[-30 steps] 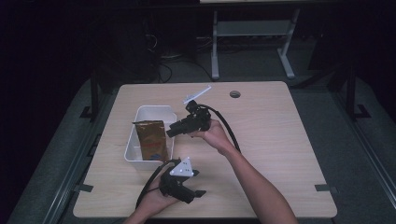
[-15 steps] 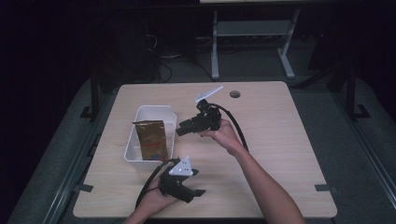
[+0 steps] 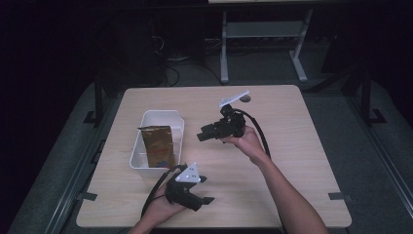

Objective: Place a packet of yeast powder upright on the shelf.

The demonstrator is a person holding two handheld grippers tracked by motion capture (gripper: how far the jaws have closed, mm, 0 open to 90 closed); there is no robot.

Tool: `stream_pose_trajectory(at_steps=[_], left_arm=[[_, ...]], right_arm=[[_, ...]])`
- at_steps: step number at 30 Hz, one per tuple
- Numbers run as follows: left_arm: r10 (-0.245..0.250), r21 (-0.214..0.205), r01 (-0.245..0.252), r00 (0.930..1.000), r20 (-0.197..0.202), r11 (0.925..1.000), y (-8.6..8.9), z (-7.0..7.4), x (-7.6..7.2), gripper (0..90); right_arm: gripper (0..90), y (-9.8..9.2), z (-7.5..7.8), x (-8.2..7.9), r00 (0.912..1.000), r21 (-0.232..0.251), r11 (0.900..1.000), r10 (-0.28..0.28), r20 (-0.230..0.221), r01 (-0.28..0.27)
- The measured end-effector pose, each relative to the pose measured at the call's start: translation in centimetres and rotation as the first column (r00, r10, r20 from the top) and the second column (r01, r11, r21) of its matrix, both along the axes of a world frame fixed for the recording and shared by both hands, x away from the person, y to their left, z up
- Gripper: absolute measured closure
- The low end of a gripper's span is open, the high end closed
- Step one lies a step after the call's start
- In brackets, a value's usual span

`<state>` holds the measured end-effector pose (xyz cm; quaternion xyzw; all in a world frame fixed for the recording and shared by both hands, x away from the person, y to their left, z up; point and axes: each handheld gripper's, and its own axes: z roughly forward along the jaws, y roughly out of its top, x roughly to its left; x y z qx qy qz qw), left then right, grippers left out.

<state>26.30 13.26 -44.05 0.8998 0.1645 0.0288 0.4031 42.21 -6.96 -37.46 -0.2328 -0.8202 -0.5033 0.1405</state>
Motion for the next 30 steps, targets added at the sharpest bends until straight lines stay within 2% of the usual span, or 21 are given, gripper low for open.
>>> stream_pose_trajectory(at_steps=[10,17,23,30], left_arm=[[0.009,-0.005,-0.009,0.9999,0.006,0.9999,0.1,0.0,0.1,27.6],[0.015,-0.011,-0.015,0.9998,0.009,0.9998,0.3,0.1,0.2,27.6],[0.021,-0.013,-0.021,0.9997,0.010,0.9997,0.4,0.2,0.3,27.6],[0.021,-0.013,-0.020,0.9997,0.011,0.9997,0.4,0.2,0.3,27.6]], right_arm=[[45.8,-2.5,0.0,-0.5,0.9995,-0.008,0.9995,-0.030,0.009,0.030],[44.4,-4.5,-0.4,-0.9,0.9983,-0.012,0.9983,-0.058,-0.008,0.058],[44.0,-5.5,-0.3,-1.4,0.9975,-0.004,0.9975,-0.071,0.004,0.071],[43.5,-7.0,-0.6,-1.8,0.9962,-0.027,0.9959,-0.087,-0.004,0.087]])
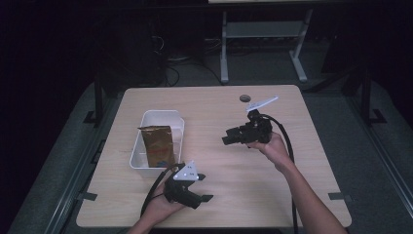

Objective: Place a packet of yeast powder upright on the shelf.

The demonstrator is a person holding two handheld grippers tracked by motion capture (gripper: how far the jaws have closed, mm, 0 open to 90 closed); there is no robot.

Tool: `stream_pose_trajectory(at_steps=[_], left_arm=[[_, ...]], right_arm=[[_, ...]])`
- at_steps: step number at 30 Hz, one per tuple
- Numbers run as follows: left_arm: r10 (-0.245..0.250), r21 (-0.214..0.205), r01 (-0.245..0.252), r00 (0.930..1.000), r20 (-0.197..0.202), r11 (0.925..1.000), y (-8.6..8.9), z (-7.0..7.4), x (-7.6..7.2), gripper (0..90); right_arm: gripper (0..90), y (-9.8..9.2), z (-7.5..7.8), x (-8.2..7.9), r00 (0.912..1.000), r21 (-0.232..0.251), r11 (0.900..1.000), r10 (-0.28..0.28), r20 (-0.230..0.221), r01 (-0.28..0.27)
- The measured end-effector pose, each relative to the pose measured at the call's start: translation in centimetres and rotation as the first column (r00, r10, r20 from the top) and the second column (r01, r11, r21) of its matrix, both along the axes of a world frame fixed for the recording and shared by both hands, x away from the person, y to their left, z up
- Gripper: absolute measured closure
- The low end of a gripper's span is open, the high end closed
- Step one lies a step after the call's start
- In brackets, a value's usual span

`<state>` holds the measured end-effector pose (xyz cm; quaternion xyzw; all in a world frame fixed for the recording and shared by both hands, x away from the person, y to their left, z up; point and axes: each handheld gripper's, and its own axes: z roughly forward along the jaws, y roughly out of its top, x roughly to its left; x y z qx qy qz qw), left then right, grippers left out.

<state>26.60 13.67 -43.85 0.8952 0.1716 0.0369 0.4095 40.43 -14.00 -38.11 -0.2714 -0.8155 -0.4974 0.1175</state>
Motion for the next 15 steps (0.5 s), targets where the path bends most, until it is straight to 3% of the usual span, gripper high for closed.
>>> stream_pose_trajectory(at_steps=[15], left_arm=[[0.005,-0.005,-0.005,1.0000,0.000,1.0000,0.1,0.1,0.1,27.5]], right_arm=[[42.5,-3.0,-0.6,-1.4,0.9991,0.012,0.9990,-0.042,0.000,0.042]])
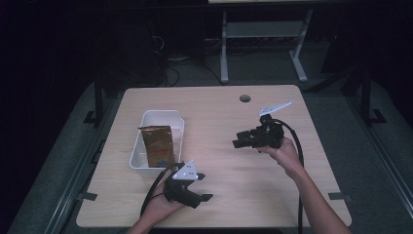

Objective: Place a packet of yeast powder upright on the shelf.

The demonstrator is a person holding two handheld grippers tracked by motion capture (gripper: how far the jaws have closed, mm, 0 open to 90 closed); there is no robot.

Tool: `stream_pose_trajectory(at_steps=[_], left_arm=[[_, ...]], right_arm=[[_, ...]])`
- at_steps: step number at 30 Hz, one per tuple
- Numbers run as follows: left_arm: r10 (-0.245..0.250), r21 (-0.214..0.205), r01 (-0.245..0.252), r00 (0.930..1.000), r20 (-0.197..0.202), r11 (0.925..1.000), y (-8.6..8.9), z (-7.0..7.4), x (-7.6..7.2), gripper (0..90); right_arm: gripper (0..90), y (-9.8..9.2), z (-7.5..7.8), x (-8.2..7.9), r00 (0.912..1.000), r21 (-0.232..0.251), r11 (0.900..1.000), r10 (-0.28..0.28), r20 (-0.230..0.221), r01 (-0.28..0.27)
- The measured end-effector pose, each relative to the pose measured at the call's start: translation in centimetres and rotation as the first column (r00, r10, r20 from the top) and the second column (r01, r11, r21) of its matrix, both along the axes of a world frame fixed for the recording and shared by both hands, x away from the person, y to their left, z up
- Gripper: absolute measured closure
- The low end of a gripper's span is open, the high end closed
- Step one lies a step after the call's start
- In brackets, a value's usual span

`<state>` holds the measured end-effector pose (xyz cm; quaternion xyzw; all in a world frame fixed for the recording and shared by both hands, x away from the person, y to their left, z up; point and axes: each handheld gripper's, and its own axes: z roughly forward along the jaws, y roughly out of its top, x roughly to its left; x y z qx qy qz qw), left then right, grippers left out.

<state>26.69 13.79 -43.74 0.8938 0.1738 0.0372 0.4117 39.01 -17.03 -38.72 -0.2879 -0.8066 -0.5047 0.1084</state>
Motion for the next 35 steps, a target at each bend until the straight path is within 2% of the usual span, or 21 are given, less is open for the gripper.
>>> stream_pose_trajectory(at_steps=[12,22,30,34,35], left_arm=[[0.010,-0.011,-0.010,0.9999,-0.004,0.9999,0.1,0.0,0.1,27.0],[0.019,-0.015,-0.019,0.9998,-0.006,0.9997,0.2,0.0,0.2,26.9],[0.019,-0.012,-0.019,0.9998,-0.006,0.9997,0.2,0.0,0.2,26.8],[0.018,-0.012,-0.018,0.9998,-0.003,0.9998,0.2,0.1,0.2,26.8],[0.019,-0.012,-0.019,0.9998,-0.003,0.9997,0.2,0.1,0.2,26.8]], right_arm=[[41.7,-2.5,-0.4,-1.4,0.9991,-0.002,0.9991,-0.042,0.009,0.042],[40.7,-4.6,-1.7,-2.9,0.9975,-0.021,0.9973,-0.071,-0.008,0.071],[40.7,-6.0,-3.0,-4.6,0.9945,-0.027,0.9943,-0.104,-0.012,0.103],[39.9,-6.3,-4.3,-6.4,0.9932,-0.046,0.9921,-0.117,-0.003,0.116],[39.9,-6.3,-4.3,-6.4,0.9932,-0.046,0.9921,-0.117,-0.003,0.116]])
